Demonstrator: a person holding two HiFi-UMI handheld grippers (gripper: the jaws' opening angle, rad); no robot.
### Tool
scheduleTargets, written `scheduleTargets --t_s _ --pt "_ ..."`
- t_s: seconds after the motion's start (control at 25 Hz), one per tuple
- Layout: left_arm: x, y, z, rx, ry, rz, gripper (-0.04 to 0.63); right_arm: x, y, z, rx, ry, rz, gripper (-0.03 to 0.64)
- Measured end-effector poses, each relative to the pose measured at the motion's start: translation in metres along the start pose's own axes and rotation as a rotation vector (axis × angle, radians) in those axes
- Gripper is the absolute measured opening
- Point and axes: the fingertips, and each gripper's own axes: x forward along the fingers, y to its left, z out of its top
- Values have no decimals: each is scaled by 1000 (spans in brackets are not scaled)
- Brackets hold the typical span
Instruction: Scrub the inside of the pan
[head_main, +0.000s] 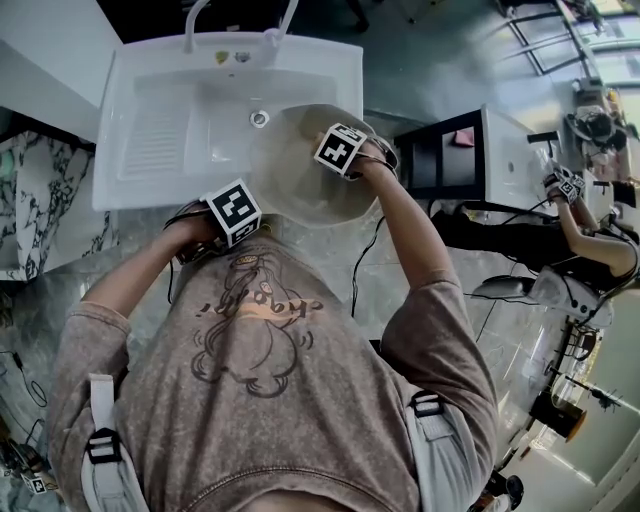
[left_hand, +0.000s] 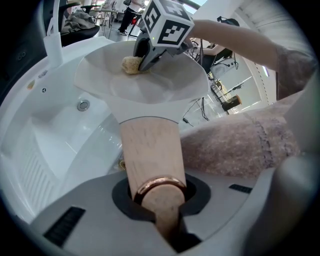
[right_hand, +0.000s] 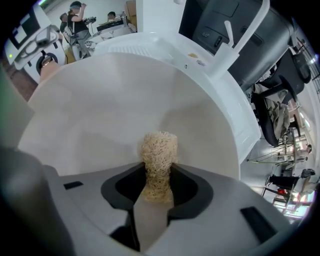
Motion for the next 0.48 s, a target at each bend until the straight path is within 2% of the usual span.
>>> scheduleTargets --t_s 0.16,0.24,0.36,0.48 --pt "0 -1 1 -2 1 1 58 4 12 2 -44 -35 65 153" --pt "1 -1 1 -1 0 1 58 2 16 -4 -54 -7 68 153" --pt "1 0 -1 0 -1 -1 58 -7 16 -22 -37 90 52 153" --pt "2 0 -1 -1 0 -2 58 -6 25 -25 -48 96 99 153"
